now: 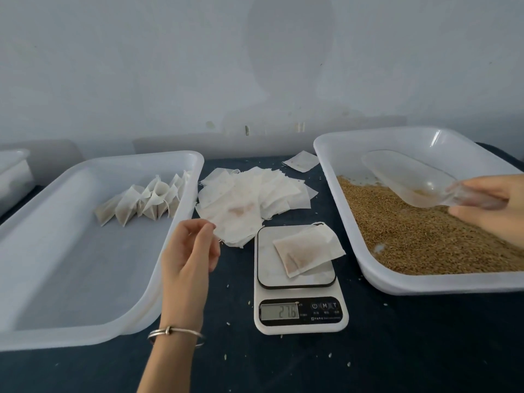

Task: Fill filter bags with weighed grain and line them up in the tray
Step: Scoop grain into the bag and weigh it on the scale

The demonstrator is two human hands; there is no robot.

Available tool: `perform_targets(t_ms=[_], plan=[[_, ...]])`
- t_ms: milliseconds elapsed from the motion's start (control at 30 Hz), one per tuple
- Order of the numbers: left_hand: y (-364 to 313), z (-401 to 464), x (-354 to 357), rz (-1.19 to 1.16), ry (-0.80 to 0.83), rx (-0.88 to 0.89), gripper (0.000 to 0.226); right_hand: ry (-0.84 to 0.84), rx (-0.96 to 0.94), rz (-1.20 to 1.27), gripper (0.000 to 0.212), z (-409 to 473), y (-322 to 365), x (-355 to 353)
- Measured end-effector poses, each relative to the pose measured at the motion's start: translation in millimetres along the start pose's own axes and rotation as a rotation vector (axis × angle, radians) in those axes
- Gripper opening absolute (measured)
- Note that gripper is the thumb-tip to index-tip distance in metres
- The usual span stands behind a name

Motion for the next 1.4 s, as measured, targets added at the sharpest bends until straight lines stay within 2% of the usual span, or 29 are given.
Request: perform_targets(t_ms=[100,233,567,700,867,967,1067,1233,1300,1400], plan=[[1.3,-2.7,0.9,-0.003,0.017,0.004,0.020,-0.031,0.000,-0.052,0.053,-2.5,11.6,11.7],[3.5,-6.5,6.5,0.007,0.068,-0.009,0.012,-0.023,0.018,-0.058,0.047,-4.5,16.0,35.4],[9.5,-1.4,12.3,0.092,0.088,-0.021,0.018,0.002,0.060,-0.076,0.043,-5.1,8.6,58.4],[6.8,10.3,33.4,0.340,0.204,0.042,0.005,0.007,0.050,-0.052,0.039,-6.6,6.6,61.6],[9.1,24.6,92.1,0.787,0.477,0.166,0.057,-0.011,0.056,-0.089,0.041,-8.5,6.9,64.0],[14.3,31.5,110.6,0.896,0.484,0.212,0.050,-0.013,0.058,-0.142,0.045,-7.7,5.2,65.7],[19.9,38.8,111.0,0.863,0.467,0.204,0.029,-0.028,0.054,-0.155,0.044,-7.2,2.7,68.3],[18.0,40.0,100.3,0.662,0.462,0.167,0.021,-0.051,0.037,-0.122,0.043,-6.9,-2.3,71.9],[11.2,43.5,92.4,0.529,0.389,0.128,0.005,-0.056,0.052,-0.125,0.046,-7.4,-2.5,72.2],[6.6,53.7,71.3,0.366,0.184,0.075,0.013,-0.034,0.071,-0.121,0.050,-8.0,-2.2,71.6]])
Point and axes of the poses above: each hand's wrist, its own z-axis towards the middle knuckle, its own x-axis out of the palm, y = z × x, the point moved 1 cm from there along z, towards the middle knuckle, and after that the axes turned 12 degrees about -x, right-handed, at the moved point
